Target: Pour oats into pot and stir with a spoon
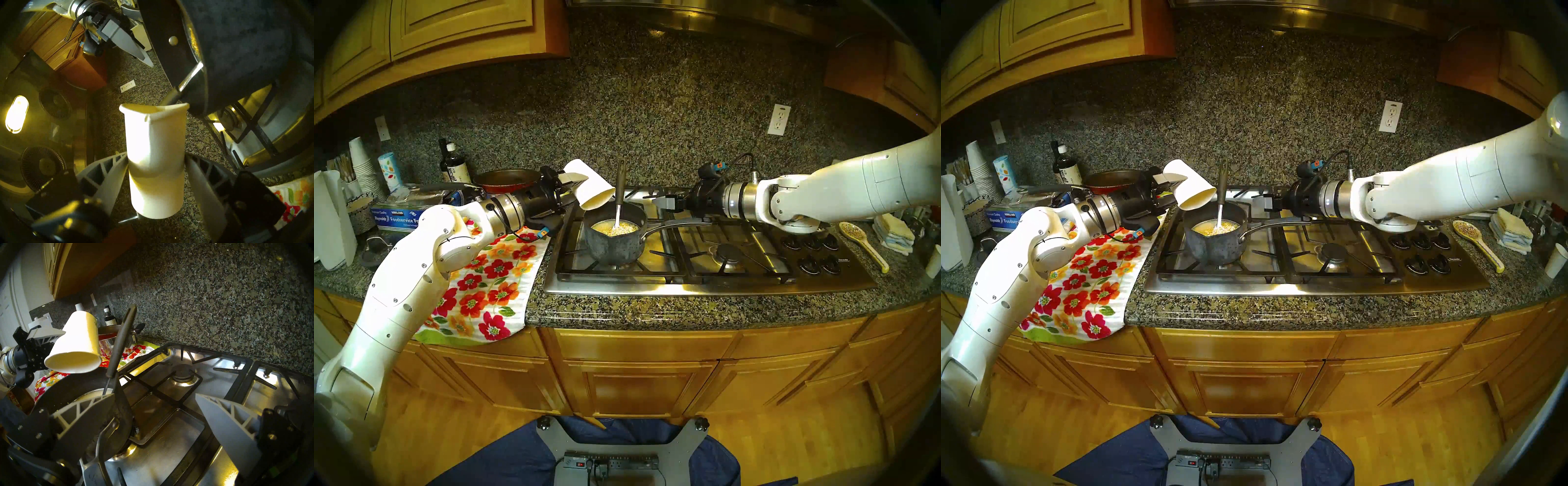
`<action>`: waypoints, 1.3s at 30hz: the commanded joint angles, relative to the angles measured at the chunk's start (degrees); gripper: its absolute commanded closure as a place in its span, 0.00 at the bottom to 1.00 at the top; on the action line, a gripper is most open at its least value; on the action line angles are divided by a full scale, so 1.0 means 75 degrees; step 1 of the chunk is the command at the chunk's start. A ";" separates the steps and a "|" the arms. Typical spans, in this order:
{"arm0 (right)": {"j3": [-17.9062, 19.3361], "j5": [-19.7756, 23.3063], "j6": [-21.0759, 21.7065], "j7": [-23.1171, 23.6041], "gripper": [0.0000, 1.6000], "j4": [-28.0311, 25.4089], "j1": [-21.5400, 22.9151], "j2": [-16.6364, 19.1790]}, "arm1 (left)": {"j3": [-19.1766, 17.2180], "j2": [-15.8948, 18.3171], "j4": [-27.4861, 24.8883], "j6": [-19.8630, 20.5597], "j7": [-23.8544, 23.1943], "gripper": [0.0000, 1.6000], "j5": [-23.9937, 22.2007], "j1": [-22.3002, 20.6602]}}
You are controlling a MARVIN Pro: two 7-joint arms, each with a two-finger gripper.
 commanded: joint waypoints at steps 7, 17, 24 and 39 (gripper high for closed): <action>0.0124 0.0000 -0.0069 0.0013 0.00 0.0084 0.0250 0.0002 | -0.1174 -0.0361 -0.0066 0.0534 -0.0871 0.44 -0.3074 0.0503; 0.0123 0.0005 -0.0065 0.0015 0.00 0.0089 0.0241 -0.0002 | -0.2092 -0.0437 -0.0068 0.1179 -0.1777 0.41 -0.5461 0.1109; 0.0122 0.0007 -0.0063 0.0016 0.00 0.0091 0.0236 -0.0004 | -0.2618 -0.0474 -0.0320 0.1561 -0.2467 0.35 -0.6965 0.1553; 0.0121 0.0003 -0.0073 0.0018 0.00 0.0083 0.0256 0.0000 | -0.4177 -0.0396 -0.0926 0.2688 -0.4370 0.36 -1.0120 0.3130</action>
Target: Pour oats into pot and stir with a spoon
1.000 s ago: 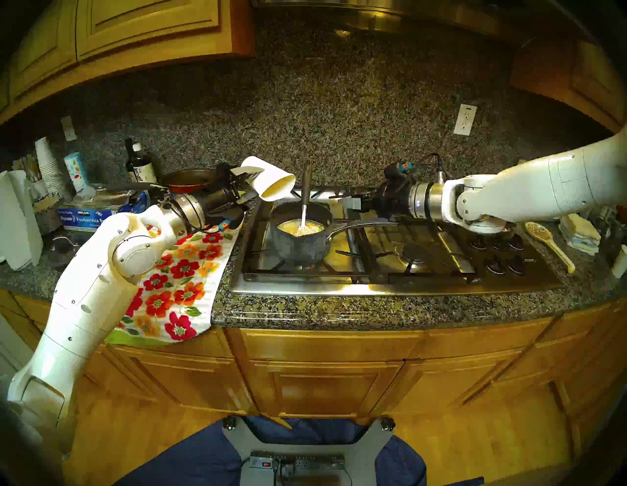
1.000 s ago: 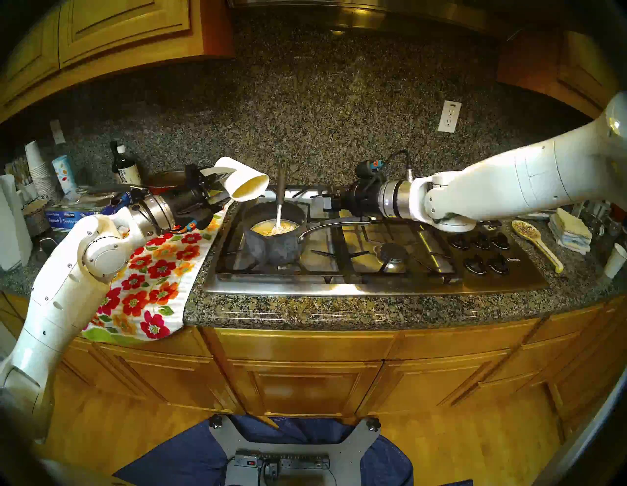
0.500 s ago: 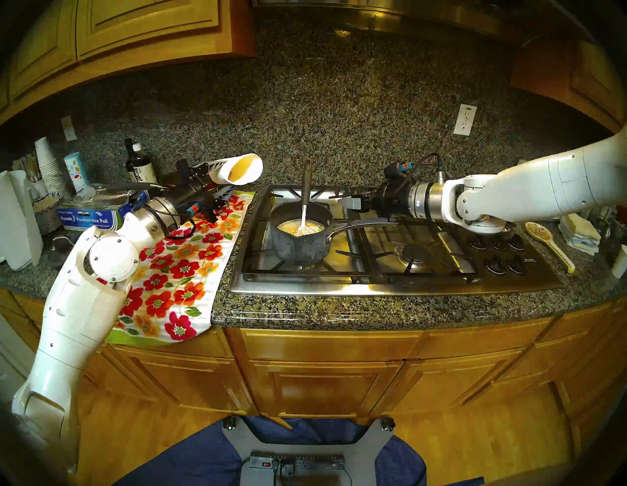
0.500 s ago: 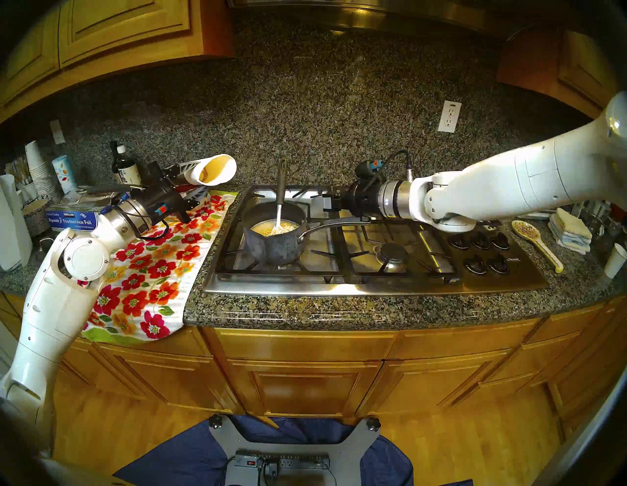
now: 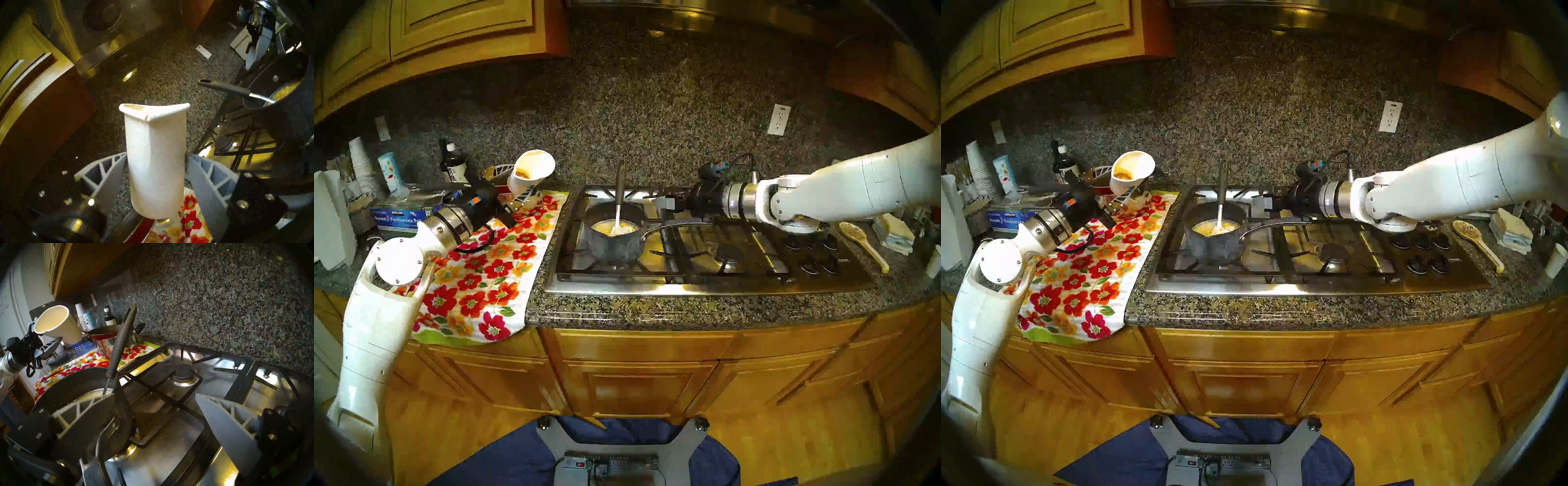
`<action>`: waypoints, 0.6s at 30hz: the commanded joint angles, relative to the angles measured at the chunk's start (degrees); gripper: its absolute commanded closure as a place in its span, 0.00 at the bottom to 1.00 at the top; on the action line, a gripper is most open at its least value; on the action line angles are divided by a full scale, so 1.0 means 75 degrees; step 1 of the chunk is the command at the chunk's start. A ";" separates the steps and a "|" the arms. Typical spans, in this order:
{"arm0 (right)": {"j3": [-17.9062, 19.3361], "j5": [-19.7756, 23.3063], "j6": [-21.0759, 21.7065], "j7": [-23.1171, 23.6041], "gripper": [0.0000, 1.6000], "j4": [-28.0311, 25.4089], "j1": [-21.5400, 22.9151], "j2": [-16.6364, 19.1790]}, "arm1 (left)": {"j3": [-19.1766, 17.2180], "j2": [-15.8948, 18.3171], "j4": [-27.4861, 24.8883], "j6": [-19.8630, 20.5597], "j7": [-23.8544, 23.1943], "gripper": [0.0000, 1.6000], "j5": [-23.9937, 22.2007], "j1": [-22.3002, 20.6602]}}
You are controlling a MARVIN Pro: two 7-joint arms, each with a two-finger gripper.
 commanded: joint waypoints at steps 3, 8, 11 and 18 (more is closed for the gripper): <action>0.0121 -0.0005 -0.0078 0.0009 0.00 0.0069 0.0266 0.0011 | -0.1280 -0.0072 -0.0445 0.0145 -0.0960 0.35 -0.1905 0.1151; 0.0119 -0.0006 -0.0082 0.0008 0.00 0.0065 0.0271 0.0012 | -0.1564 -0.0430 -0.0205 -0.0279 -0.1484 0.33 -0.2337 0.1590; 0.0119 -0.0007 -0.0083 0.0007 0.00 0.0064 0.0273 0.0013 | -0.1676 -0.0558 -0.0101 -0.0509 -0.1665 0.31 -0.2645 0.1897; 0.0117 -0.0011 -0.0089 0.0002 0.00 0.0056 0.0281 0.0015 | -0.1747 -0.0784 0.0357 -0.0799 -0.2073 0.29 -0.3232 0.1957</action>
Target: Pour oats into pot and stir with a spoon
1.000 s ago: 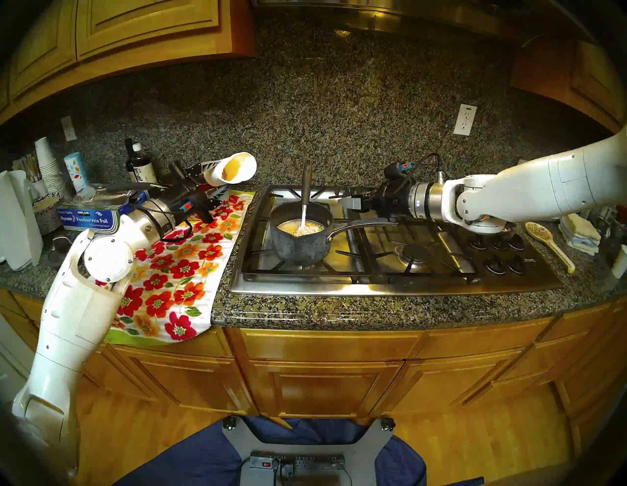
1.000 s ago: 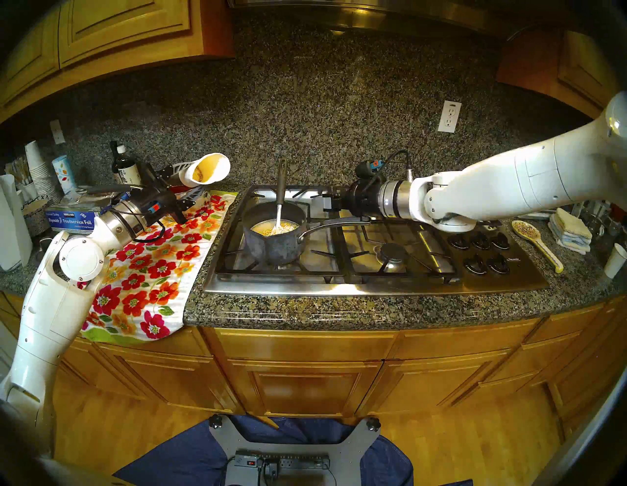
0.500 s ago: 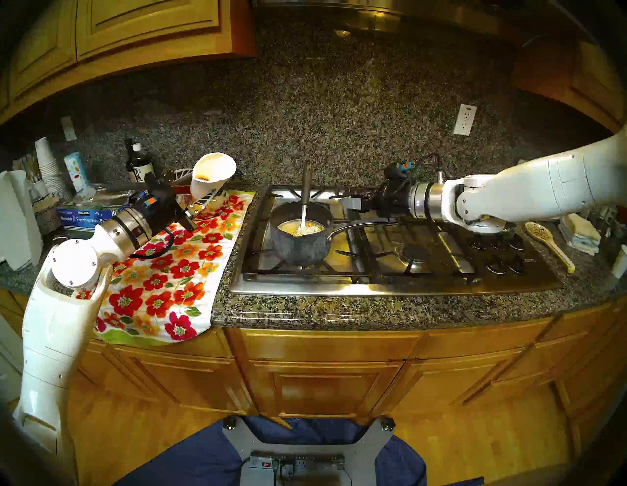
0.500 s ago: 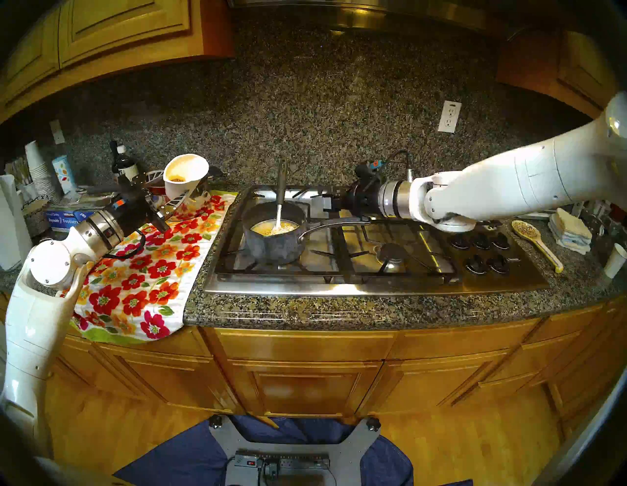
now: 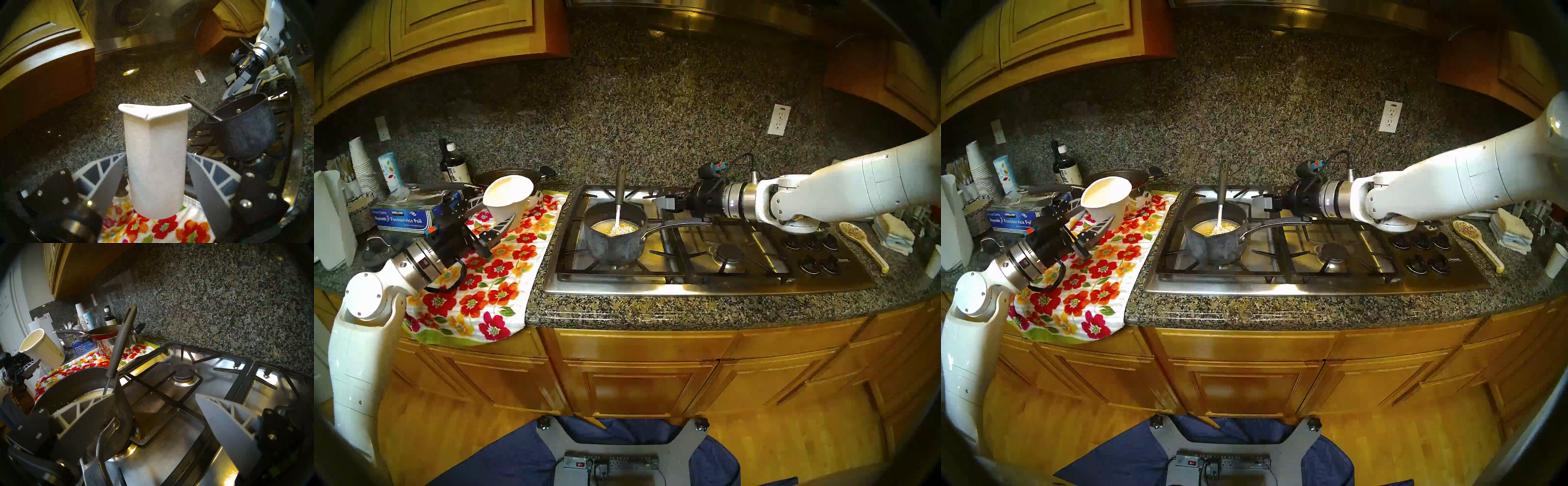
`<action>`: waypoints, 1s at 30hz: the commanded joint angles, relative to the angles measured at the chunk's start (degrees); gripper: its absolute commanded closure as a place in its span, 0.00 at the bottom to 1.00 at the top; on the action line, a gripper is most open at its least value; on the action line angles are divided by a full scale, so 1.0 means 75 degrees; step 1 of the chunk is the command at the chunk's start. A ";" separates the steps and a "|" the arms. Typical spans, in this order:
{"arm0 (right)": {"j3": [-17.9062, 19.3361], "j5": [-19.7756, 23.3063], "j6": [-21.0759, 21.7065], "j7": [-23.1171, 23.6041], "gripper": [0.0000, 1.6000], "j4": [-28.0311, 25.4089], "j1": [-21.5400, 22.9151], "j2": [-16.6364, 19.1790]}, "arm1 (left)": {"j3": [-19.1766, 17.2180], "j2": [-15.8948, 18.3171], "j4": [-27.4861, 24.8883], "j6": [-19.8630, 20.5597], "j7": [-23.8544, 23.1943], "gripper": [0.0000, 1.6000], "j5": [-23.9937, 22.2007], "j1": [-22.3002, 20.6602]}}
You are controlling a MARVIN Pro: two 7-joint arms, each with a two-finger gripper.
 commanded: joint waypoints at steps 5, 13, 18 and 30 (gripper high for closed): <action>0.0119 -0.0009 -0.0088 0.0001 0.00 0.0061 0.0278 0.0015 | -0.0210 -0.0257 0.0486 -0.0305 -0.0380 0.29 -0.0910 -0.0109; 0.0119 -0.0009 -0.0087 0.0002 0.00 0.0062 0.0276 0.0015 | -0.0185 -0.0258 0.0807 -0.0144 -0.0600 0.27 -0.1196 -0.0260; 0.0119 -0.0009 -0.0088 0.0001 0.00 0.0061 0.0278 0.0016 | -0.0183 -0.0302 0.0970 -0.0040 -0.0707 0.27 -0.1392 -0.0263; 0.0118 -0.0010 -0.0091 -0.0002 0.00 0.0058 0.0280 0.0016 | -0.0105 -0.0359 0.1671 -0.0205 -0.1046 0.27 -0.1527 -0.0333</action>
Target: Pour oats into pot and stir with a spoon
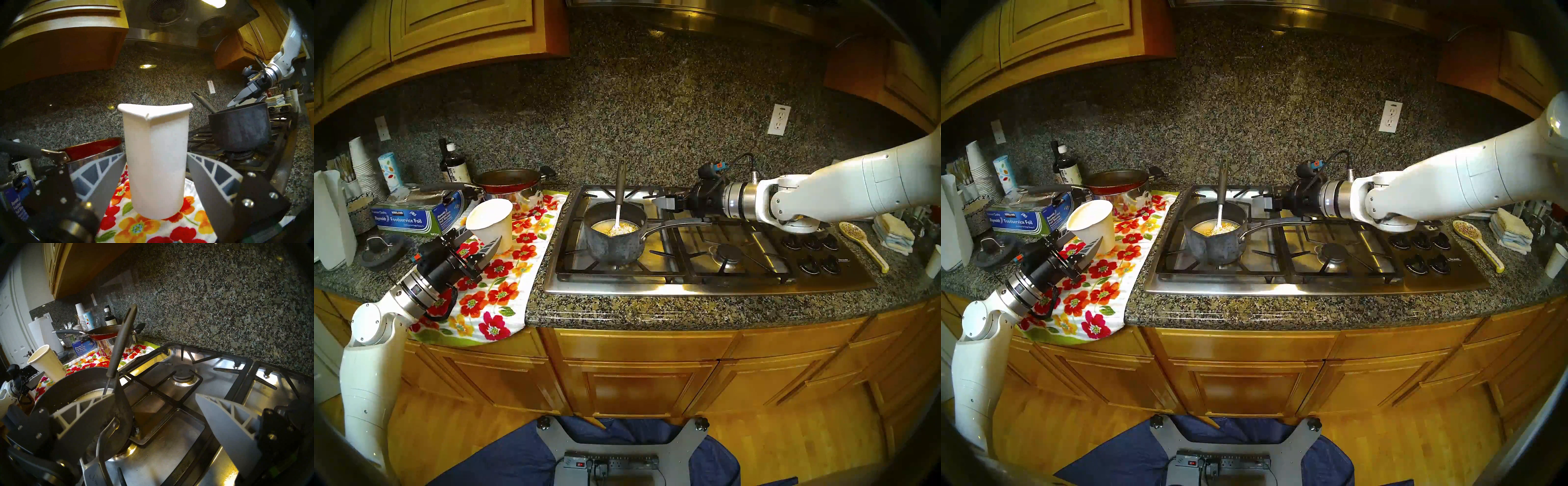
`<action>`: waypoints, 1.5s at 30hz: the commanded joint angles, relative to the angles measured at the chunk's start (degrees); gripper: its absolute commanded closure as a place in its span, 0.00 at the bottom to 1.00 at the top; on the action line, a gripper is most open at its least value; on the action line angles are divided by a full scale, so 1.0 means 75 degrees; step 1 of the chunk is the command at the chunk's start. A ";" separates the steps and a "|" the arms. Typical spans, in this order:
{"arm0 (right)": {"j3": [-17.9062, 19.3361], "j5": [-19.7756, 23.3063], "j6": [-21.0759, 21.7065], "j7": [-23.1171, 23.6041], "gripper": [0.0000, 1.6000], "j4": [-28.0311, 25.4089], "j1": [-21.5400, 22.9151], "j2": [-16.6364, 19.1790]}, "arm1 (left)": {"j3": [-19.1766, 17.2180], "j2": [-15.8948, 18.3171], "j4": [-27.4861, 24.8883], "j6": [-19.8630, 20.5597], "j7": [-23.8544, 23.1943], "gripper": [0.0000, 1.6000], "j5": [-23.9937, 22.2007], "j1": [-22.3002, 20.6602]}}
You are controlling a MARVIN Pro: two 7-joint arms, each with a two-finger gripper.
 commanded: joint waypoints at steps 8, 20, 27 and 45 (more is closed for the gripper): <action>0.0119 -0.0007 -0.0087 0.0000 0.00 0.0062 0.0277 0.0015 | 0.0021 -0.0031 0.0506 -0.0263 -0.0281 0.28 -0.0160 -0.0305; 0.0119 -0.0007 -0.0088 -0.0001 0.00 0.0060 0.0279 0.0015 | 0.0012 -0.0070 0.0811 -0.0112 -0.0418 0.27 -0.0227 -0.0269; 0.0119 -0.0007 -0.0088 0.0000 0.00 0.0061 0.0278 0.0015 | 0.0060 0.0050 0.0836 -0.0394 -0.0466 0.34 0.0199 -0.0143; 0.0118 -0.0006 -0.0089 0.0000 0.00 0.0060 0.0279 0.0015 | -0.0041 -0.0072 0.0539 -0.0666 -0.0532 0.00 0.0508 0.0021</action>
